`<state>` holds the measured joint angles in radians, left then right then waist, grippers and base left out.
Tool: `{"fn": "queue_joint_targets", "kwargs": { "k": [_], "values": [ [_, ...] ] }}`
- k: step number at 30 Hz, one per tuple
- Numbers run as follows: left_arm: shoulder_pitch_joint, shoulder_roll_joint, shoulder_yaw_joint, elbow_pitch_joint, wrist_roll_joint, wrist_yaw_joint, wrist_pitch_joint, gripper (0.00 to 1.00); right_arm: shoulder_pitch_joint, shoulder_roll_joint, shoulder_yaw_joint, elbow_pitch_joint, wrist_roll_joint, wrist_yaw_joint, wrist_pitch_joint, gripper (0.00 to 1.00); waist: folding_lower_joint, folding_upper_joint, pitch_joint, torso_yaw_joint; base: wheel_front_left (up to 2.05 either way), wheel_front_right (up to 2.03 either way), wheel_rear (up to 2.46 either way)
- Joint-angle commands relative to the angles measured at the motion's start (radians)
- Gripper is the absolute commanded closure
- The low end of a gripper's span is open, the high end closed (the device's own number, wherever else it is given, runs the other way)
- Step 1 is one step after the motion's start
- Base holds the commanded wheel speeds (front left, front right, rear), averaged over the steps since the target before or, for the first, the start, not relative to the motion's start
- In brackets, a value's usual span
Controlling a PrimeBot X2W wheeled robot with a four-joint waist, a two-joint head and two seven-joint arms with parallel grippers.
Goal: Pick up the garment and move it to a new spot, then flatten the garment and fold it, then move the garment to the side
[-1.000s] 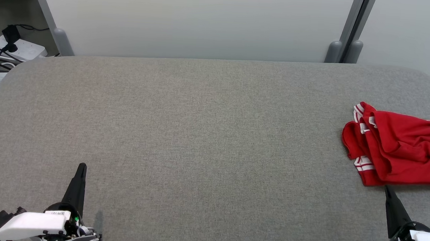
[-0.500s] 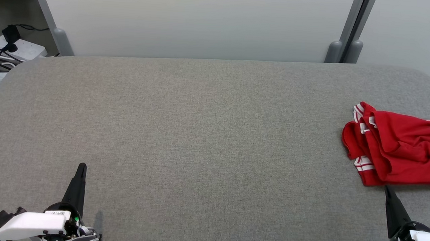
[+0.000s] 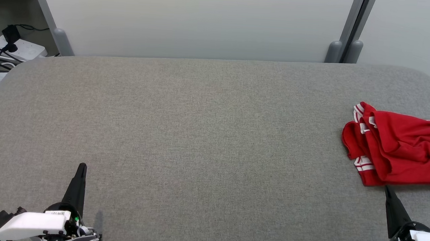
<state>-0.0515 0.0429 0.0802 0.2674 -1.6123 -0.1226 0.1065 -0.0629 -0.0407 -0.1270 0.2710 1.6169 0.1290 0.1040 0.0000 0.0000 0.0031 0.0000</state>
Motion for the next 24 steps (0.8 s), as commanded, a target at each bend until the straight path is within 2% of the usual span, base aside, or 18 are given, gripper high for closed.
{"fn": "queue_joint_targets", "kwargs": {
  "k": [1, 24],
  "values": [
    [-0.056, 0.008, 0.034, -0.022, 0.004, -0.008, 0.007, 1.0, -0.045, -0.012, 0.015, -0.026, -0.007, 0.002, 0.008, 1.0, 0.0, 0.0, 0.0, 0.0, 0.0, 0.0, 0.0],
    [-0.057, 0.008, 0.034, -0.022, 0.004, -0.008, 0.007, 1.0, -0.045, -0.011, 0.014, -0.026, -0.008, 0.002, 0.008, 1.0, 0.0, 0.0, 0.0, 0.0, 0.0, 0.0, 0.0]
  ]
}}
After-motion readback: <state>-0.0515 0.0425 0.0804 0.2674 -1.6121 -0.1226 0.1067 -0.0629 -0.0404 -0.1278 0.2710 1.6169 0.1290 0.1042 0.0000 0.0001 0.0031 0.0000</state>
